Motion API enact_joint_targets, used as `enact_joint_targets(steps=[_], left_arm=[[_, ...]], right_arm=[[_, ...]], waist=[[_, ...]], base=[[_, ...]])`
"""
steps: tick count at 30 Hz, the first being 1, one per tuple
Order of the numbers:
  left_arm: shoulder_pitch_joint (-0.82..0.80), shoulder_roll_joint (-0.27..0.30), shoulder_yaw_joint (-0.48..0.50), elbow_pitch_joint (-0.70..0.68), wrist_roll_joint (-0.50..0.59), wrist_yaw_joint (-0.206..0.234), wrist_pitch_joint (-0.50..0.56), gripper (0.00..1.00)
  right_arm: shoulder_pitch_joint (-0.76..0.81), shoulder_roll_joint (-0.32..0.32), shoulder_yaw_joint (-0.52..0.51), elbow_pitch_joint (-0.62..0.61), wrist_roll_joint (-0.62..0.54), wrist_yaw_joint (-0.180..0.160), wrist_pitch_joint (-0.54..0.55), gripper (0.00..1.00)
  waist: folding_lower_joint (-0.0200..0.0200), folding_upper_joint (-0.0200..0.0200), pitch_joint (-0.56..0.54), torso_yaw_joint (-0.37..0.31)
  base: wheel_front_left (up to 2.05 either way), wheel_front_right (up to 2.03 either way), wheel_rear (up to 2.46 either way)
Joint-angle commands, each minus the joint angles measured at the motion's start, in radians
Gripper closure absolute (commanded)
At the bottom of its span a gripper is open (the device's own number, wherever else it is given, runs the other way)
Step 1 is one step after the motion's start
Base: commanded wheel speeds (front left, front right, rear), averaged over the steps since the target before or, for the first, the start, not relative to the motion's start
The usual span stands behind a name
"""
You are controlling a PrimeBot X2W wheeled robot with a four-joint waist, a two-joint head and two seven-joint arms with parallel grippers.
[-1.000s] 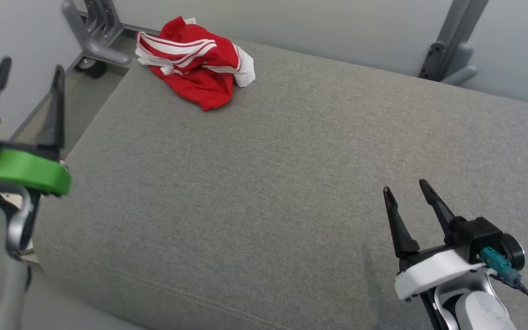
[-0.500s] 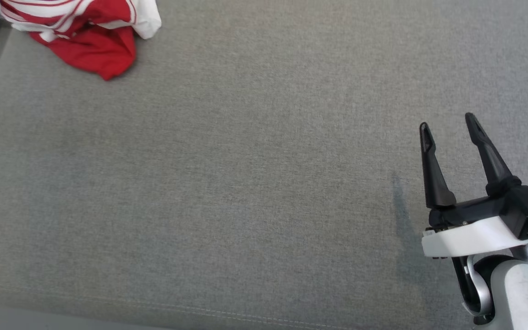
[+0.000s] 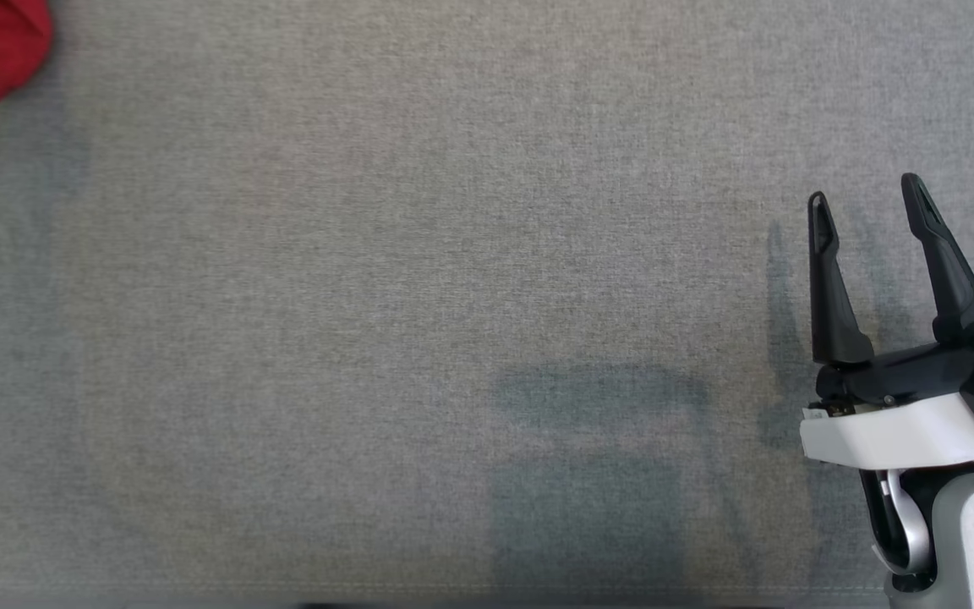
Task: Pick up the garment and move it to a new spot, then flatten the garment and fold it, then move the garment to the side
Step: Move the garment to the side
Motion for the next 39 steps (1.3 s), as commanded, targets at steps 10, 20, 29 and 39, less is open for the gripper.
enact_joint_targets(steps=[10,20,29,39], left_arm=[[-0.111,0.009,-0.027,0.216,0.003,0.029,0.0,0.0],[-0.152,-0.02,-0.045,0.348,0.008,0.036,-0.011,1.0],[-0.167,0.0,-0.064,0.363,0.02,0.017,-0.15,1.0],[-0.182,-0.013,-0.121,0.303,0.045,0.001,-0.226,1.0]], right_arm=[[-0.018,-0.001,0.0,-0.011,-0.006,-0.001,-0.008,0.0],[-0.033,-0.002,0.004,0.001,-0.003,-0.001,-0.02,0.0],[-0.045,-0.002,0.029,0.054,0.015,-0.001,-0.047,0.0],[-0.032,-0.001,0.051,0.155,0.056,-0.001,-0.083,0.0]], waist=[[-0.0002,0.0068,0.078,-0.048],[-0.0002,0.0068,0.071,-0.047],[-0.0002,0.0068,-0.024,-0.051],[-0.0002,0.0068,-0.221,-0.074]], base=[[0.0,0.0,0.0],[0.0,0.0,0.0],[0.0,0.0,0.0],[0.0,0.0,0.0]])
